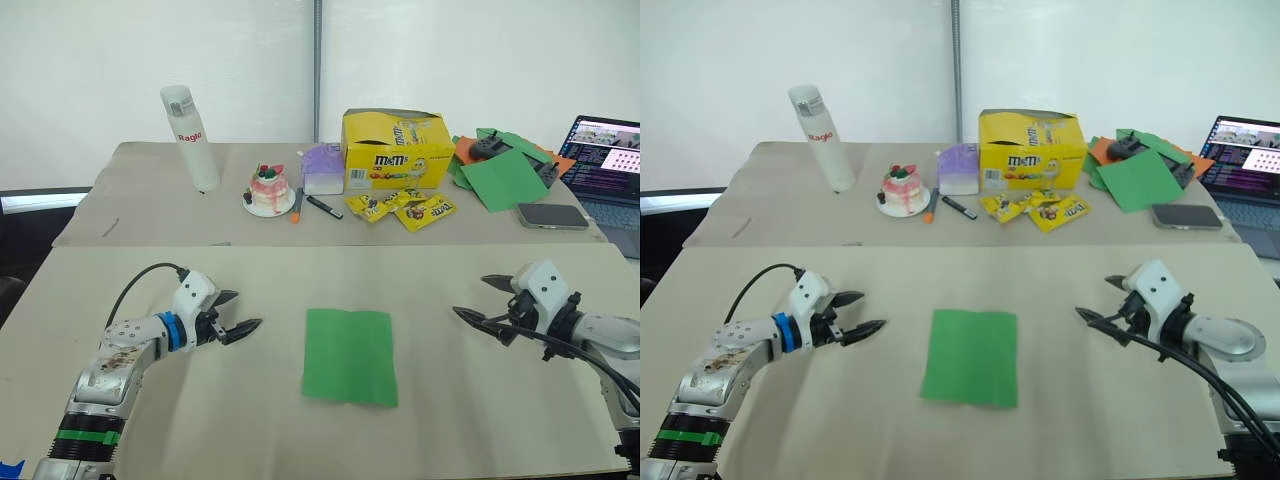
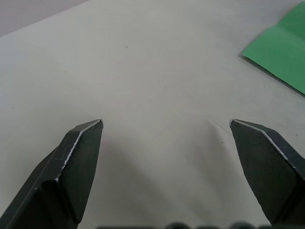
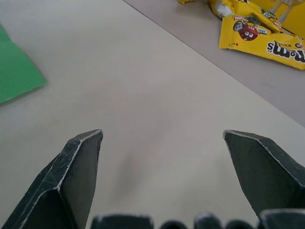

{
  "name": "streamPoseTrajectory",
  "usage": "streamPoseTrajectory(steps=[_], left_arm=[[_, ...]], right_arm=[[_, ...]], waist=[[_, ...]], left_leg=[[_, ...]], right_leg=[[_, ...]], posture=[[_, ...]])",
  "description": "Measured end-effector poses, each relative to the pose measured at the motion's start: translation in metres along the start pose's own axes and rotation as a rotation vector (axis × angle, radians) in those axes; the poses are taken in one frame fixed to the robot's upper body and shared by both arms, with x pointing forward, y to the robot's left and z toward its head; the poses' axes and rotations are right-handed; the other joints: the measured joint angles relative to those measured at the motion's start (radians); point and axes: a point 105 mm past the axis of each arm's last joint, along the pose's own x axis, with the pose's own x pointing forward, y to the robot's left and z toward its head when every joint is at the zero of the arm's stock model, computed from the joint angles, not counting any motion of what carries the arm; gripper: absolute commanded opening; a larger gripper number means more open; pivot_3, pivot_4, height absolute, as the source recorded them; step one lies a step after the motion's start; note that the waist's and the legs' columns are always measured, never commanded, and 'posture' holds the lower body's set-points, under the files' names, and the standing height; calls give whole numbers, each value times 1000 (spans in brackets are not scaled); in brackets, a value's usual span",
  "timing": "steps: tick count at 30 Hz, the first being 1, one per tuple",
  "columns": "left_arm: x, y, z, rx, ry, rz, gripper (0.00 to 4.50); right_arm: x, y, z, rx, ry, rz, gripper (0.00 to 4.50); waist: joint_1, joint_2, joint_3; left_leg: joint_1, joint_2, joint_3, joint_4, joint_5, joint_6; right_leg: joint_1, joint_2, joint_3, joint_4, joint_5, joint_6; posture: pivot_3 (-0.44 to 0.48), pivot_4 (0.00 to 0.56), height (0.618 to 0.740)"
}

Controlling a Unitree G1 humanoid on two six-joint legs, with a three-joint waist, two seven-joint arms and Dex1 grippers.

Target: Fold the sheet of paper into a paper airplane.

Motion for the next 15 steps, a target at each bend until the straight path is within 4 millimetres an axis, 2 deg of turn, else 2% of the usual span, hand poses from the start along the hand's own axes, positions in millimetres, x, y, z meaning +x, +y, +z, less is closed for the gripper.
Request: streamPoseTrajectory(steps=[2, 5, 8, 11, 15], left_arm=[[0, -1, 1, -8, -4, -9, 4500], [1, -15, 24, -4, -75, -140, 3601], [-3, -28, 54, 72, -128, -257, 2647], [0, -40, 61, 118, -113, -340, 1626], [17, -59, 66, 182, -82, -447, 296]], right_arm=[[0, 0, 0, 3, 1, 2, 4450], [-4, 3, -5, 22, 27, 28, 4500], [-11, 13, -9, 0, 73, 83, 3687], [-13, 30, -7, -30, 85, 147, 2631], [-11, 49, 5, -69, 72, 205, 1279]], waist=[[0, 0, 0], [7, 0, 0], [11, 1, 0], [10, 2, 0], [11, 1, 0]], left_leg=[[0, 0, 0, 0, 0, 0], [-2, 0, -2, 1, 0, 0], [-1, 0, -2, 1, 0, 0], [-1, 0, -4, 1, 0, 0], [-1, -1, -4, 2, 0, 0]], right_leg=[[0, 0, 0, 0, 0, 0], [0, 0, -2, 0, 0, 0], [1, 0, -2, 0, 0, 0], [1, 0, -2, 0, 0, 1], [2, 0, -2, 0, -1, 1]], posture=[[0, 150, 722], [0, 150, 722], [0, 150, 722], [0, 150, 722], [0, 150, 722]])
